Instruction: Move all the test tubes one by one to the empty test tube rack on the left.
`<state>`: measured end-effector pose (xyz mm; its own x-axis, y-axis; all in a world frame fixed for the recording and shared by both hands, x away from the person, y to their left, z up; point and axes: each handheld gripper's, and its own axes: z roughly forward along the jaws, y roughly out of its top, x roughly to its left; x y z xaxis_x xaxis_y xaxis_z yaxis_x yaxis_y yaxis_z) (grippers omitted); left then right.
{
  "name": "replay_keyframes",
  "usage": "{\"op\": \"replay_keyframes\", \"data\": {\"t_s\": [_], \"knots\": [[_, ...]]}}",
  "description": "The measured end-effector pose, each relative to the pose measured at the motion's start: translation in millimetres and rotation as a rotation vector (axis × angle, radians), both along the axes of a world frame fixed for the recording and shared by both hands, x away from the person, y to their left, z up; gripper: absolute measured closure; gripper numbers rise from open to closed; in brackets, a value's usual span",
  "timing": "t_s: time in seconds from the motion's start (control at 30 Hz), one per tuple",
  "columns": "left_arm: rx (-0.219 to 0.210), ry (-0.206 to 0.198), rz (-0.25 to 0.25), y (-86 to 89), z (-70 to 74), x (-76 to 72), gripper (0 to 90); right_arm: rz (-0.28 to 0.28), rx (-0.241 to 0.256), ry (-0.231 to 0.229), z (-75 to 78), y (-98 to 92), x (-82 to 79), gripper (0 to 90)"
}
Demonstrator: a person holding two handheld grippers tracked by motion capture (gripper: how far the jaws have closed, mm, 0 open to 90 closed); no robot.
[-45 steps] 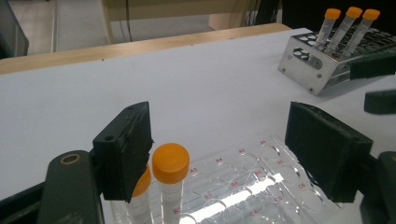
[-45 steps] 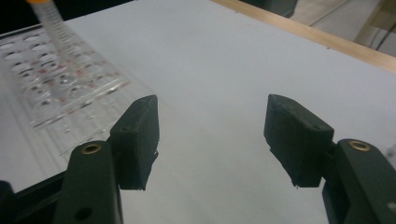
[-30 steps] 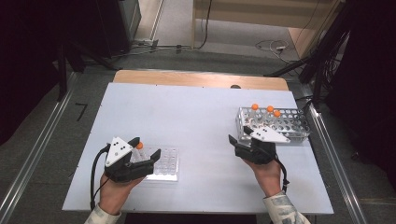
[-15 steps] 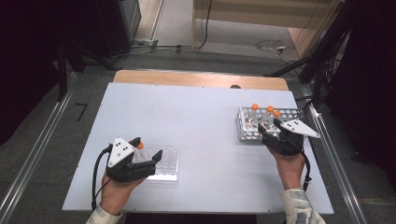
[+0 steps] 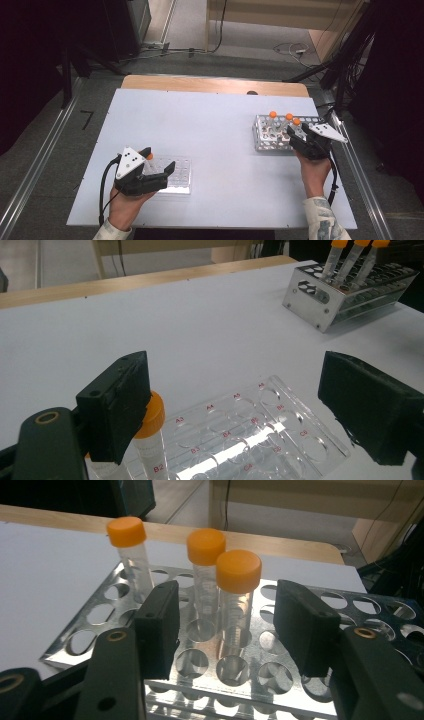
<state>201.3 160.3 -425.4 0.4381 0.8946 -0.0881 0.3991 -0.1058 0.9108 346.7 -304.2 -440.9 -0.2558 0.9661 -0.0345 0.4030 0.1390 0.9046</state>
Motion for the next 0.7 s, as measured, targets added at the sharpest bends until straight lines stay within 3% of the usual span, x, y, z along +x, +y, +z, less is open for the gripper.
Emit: {"op": "replay_keyframes", "data": {"t_s": [0.4, 0.6, 0.7], "knots": [[-0.003, -0.001, -0.003, -1.1, 0.2, -0.6, 14.2, -0.013, -0.017, 0.013, -16.1, -3.2, 15.8, 59.8], [0.0, -0.002, 0.0, -1.5, -0.2, -0.2, 13.9, 0.003, -0.016, 0.02, -18.7, -3.6, 19.0, 70.8], [-0.003, -0.001, -0.002, -0.9, 0.2, -0.3, 12.9, 0.0, -0.023, 0.006, -16.9, -2.5, 17.8, 71.1]]}}
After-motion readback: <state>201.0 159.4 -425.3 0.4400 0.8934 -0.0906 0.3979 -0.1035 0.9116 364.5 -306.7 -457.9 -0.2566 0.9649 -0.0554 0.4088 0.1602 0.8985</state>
